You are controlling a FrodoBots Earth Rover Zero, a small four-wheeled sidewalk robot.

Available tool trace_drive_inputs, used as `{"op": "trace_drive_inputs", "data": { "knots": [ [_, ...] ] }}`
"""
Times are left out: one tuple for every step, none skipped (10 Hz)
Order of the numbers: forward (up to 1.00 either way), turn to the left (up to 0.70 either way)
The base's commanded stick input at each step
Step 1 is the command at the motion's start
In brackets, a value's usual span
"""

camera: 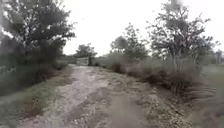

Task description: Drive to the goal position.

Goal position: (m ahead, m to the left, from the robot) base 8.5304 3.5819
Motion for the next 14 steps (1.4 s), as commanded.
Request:
{"op": "trace_drive_inputs", "data": {
  "knots": [
    [0.70,0.34],
    [0.70,0.35],
    [0.70,0.21],
    [0.70,0.00],
    [0.70,0.00],
    [0.70,0.00],
    [0.70,0.00],
    [0.70,0.00],
    [0.70,0.00],
    [0.70,0.00],
    [0.70,0.00],
    [0.70,0.00],
    [0.70,0.31],
    [0.70,0.35]
  ]
}}
